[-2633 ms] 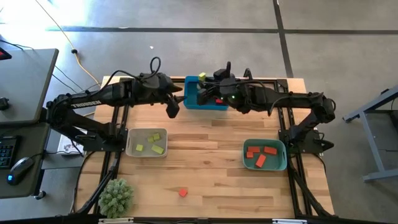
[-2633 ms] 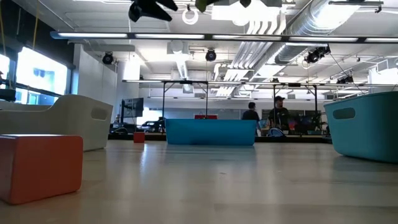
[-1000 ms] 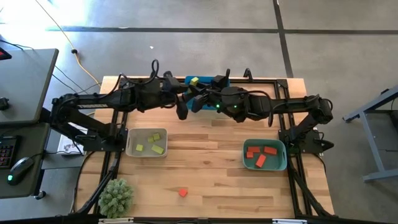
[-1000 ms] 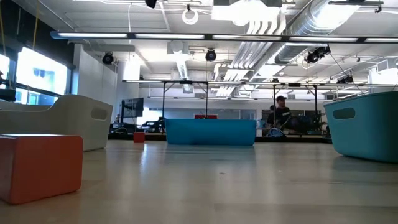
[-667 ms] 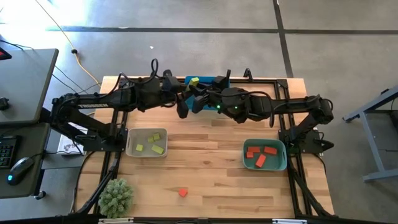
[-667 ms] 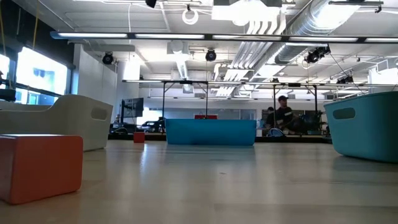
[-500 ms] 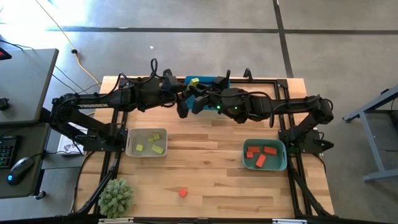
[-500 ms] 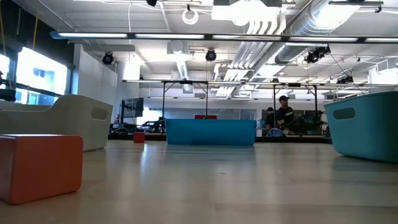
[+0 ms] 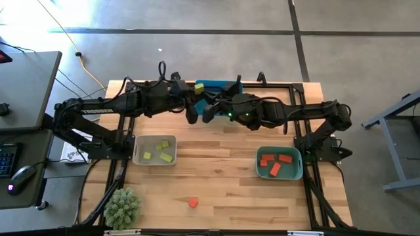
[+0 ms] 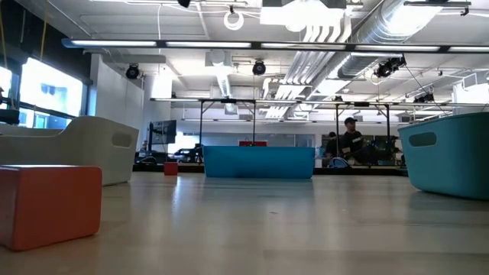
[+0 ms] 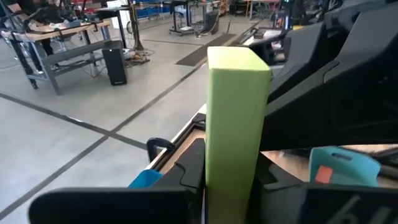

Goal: Sort & place blocks by color
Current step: Put the green block into the white bin

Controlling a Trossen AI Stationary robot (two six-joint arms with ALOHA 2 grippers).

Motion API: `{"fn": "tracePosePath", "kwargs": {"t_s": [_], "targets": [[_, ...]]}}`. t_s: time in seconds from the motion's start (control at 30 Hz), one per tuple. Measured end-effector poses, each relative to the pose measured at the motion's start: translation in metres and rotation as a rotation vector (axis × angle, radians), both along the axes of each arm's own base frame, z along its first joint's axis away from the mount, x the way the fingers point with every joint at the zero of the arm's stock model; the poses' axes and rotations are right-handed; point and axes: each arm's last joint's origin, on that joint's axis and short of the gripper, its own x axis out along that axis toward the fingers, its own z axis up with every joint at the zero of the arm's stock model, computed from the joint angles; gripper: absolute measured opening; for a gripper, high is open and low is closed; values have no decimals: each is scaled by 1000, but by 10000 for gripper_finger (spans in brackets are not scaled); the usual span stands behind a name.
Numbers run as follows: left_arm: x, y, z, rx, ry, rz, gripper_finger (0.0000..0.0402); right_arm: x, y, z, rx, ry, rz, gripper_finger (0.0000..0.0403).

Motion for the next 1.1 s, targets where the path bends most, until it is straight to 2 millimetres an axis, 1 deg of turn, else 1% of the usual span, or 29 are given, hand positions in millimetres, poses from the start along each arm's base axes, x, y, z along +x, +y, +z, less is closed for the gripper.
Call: {"fn": "tracePosePath", "kwargs": {"t_s": [0.13, 0.4, 0.6, 0.73, 0.9, 1.0, 1.1], "targets": [[-5, -1, -1, 26, 58, 0, 31, 1, 0, 0, -50, 34, 17, 37], [-23, -4, -6, -3, 193, 10, 31, 0, -1, -1, -115, 91, 27, 131], [-42, -10, -19, -99, 365, 33, 31, 0, -11, -1, -250, 193, 23, 185], [-57, -13, -31, -192, 503, 63, 31, -3, -25, 1, -292, 231, -7, 202], [-72, -19, -44, -333, 665, 66, 31, -7, -45, 2, -293, 256, -2, 206], [-79, -24, -50, -393, 748, 61, 34, -9, -59, 1, -283, 273, 11, 207], [-82, -30, -60, -438, 802, 57, 34, -11, -74, -1, -270, 289, 22, 207]]}}
